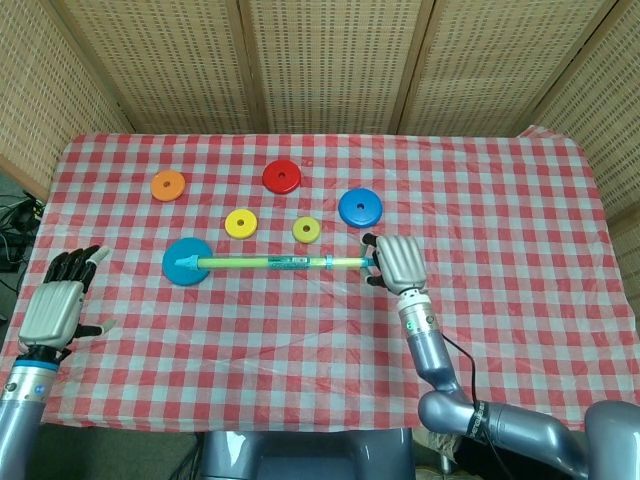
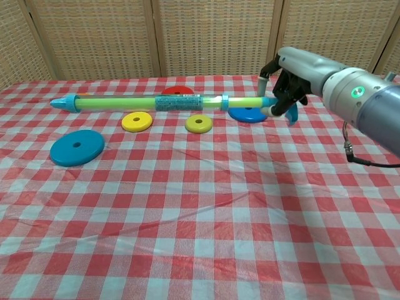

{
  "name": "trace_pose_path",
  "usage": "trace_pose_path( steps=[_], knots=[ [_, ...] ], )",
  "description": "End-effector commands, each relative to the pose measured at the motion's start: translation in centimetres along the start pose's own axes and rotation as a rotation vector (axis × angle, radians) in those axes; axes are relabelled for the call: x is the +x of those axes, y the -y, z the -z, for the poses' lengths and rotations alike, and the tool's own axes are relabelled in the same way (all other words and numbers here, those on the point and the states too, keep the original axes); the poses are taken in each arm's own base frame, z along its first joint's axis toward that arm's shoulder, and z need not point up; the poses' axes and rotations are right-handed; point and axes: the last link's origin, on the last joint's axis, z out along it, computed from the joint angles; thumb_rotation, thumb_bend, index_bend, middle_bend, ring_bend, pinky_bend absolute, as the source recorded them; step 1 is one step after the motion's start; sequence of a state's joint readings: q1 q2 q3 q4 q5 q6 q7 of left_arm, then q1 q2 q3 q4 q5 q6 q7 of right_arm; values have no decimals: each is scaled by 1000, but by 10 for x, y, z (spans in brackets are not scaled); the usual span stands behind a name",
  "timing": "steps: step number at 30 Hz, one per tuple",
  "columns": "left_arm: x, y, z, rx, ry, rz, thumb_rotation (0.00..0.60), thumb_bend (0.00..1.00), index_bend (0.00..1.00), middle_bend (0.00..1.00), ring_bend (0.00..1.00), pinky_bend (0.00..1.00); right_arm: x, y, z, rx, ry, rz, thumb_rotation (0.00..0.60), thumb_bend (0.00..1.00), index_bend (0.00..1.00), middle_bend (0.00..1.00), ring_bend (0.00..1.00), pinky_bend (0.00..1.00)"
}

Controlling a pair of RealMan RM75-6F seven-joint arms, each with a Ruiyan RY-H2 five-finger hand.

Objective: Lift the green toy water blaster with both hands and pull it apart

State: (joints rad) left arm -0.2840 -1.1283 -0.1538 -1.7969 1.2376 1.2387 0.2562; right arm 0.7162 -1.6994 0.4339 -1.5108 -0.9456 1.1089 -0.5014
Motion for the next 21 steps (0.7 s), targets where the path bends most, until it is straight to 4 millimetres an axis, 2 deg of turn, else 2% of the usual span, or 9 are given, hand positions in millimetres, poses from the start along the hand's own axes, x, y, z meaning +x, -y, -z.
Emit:
trace_pose_path(
  steps=[1, 5, 8, 12, 16, 21],
  knots=[
    [15, -16, -18, -21, -11, 33, 600, 94, 167, 0, 0, 0, 11, 1, -9, 1, -17, 19, 600, 518, 720, 1000, 999, 793],
    [29, -36, -38, -26, -21, 84, 600, 163, 246, 0, 0, 0, 24, 0, -18, -9, -34, 38, 600, 518, 722, 1000, 999, 793],
    [46, -64, -66, -38, -52, 126, 600, 178, 285, 0, 0, 0, 32, -4, -22, -24, -40, 40, 600, 519, 724, 1000, 999, 793],
    [52, -84, -86, -21, -29, 125, 600, 180, 325, 0, 0, 0, 33, -7, -22, -31, -35, 37, 600, 518, 724, 1000, 999, 793],
    [58, -107, -109, -19, 0, 159, 600, 183, 321, 0, 0, 0, 35, -12, -21, -40, -30, 30, 600, 518, 725, 1000, 999, 793],
    [57, -128, -122, -19, 37, 136, 600, 200, 330, 0, 0, 0, 39, -17, -18, -45, -32, 29, 600, 518, 726, 1000, 999, 793]
  ],
)
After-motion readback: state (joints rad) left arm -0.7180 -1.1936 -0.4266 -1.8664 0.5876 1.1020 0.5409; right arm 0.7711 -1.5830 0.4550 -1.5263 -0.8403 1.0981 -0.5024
